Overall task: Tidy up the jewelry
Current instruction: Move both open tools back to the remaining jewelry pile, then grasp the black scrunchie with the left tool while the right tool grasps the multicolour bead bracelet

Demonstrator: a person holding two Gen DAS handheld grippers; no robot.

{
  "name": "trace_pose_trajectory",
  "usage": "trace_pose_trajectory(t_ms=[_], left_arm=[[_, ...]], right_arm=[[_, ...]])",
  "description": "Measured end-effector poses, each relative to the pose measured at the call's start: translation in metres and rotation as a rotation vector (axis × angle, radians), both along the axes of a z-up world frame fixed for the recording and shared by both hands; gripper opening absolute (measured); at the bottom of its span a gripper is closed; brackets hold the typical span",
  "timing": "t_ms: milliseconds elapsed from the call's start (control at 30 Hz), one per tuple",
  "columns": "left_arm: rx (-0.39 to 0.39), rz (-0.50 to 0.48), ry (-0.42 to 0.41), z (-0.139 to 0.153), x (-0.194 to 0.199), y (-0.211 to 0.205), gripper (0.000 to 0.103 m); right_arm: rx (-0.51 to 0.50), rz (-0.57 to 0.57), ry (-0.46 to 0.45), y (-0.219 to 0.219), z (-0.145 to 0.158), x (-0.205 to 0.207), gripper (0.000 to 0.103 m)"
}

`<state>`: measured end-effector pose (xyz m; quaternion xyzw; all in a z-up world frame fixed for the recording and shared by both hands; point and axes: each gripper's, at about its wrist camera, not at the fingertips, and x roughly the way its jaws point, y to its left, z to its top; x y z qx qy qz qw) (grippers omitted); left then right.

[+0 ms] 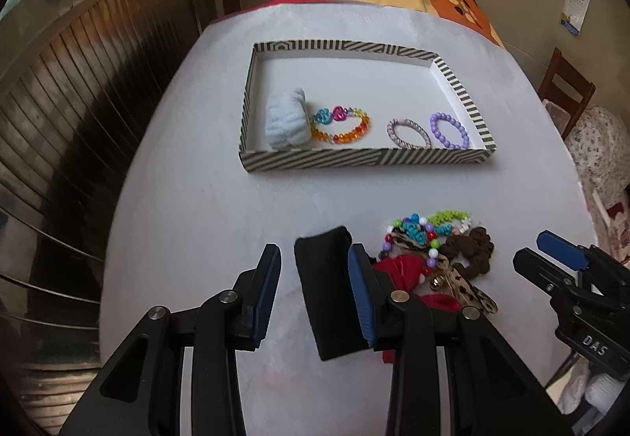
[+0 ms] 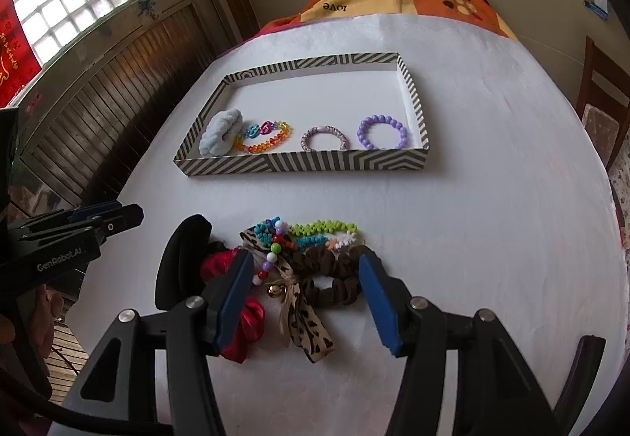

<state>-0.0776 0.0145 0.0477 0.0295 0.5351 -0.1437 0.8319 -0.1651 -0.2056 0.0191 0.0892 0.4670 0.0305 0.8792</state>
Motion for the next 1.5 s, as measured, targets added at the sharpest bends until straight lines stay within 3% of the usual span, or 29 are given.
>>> trace_pose_trajectory(t_ms=[333, 600, 833, 1000, 1100, 1200, 1233, 1300, 1500], left_arm=[[-0.095, 0.057, 0.135, -0.021, 0.005, 0.022, 0.015], [-0.157, 0.043, 0.212, -0.041, 0.006, 0.014, 0.015], [-0.143, 0.051, 0.261, -0.061, 0.01, 0.009, 0.016], [-0.142, 0.053, 0.283, -0.07, 0.013, 0.006, 0.016], [-0.13, 0.052, 0.3, -0.076, 0.015, 0.004, 0.016], [-0.113, 0.043, 0.29, -0.078, 0.014, 0.003, 0.015], [-0.118, 0.041, 0.281, -0.077, 0.013, 0.004, 0.007], [-0.114, 0.037, 0.258, -0.073, 0.013, 0.006, 0.0], [-0.125, 0.046, 0.192, -0.054, 0.018, 0.017, 0.0]], right_arm=[[0.007, -0.025, 0.05, -0.014, -0.021, -0.008, 0.059], [0.026, 0.034, 0.049, -0.007, -0.024, 0.004, 0.057], [0.092, 0.11, 0.084, 0.011, -0.043, 0.04, 0.037], [0.113, 0.146, 0.136, 0.022, -0.064, 0.063, 0.032], [0.115, 0.175, 0.143, 0.03, -0.07, 0.071, 0.02], [0.104, 0.197, 0.136, 0.035, -0.069, 0.073, 0.01], [0.107, 0.202, 0.134, 0.036, -0.067, 0.074, 0.01], [0.113, 0.213, 0.113, 0.036, -0.059, 0.073, 0.01], [0.145, 0.235, 0.037, 0.04, -0.025, 0.072, 0.01]])
